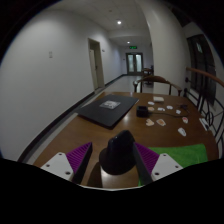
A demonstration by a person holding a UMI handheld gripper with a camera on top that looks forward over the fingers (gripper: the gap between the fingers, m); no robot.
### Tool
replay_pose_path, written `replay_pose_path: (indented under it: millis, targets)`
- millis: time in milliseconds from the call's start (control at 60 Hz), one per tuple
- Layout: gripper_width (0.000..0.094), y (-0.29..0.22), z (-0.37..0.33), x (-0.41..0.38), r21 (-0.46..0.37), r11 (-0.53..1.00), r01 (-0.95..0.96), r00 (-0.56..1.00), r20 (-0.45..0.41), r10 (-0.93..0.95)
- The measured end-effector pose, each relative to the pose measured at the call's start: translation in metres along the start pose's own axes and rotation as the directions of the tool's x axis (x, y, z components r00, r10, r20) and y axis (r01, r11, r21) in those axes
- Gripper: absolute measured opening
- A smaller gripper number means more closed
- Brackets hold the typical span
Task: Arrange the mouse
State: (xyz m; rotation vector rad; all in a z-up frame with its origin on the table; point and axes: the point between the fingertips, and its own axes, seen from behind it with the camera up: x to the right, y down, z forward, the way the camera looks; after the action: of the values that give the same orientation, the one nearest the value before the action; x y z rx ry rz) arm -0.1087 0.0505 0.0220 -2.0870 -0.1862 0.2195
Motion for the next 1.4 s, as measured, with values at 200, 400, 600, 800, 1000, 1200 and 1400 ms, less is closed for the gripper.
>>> replay_pose_path:
  millis: [200,400,600,800,1000,1200,1400]
  targets:
    - [0.0431,-0.007,0.033,0.008,-0.022,0.996,0.087,0.992,-0.091,-0.089]
    - [0.0188,-0.016,0.03,0.004,0.044,0.994,0.103,0.992,-0.078,-0.099]
    - [0.018,-0.096,-0.079,0.023,0.261,0.96,0.104,0.993,-0.082,-0.085]
    - [0.0177,-0.086,-0.155,0.128,0.279,0.954,0.108,0.966,-0.256,-0.035]
    - [0.0178,0.011,-0.114,0.185,0.099,0.993,0.058,0.946,-0.323,-0.023]
    - [0.0248,0.036,-0.101,0.197,0.085,0.996,0.04,0.943,-0.334,-0.01]
    - [0.0813,0.036,-0.122,0.19,0.073,0.997,0.023,0.954,-0.301,0.0]
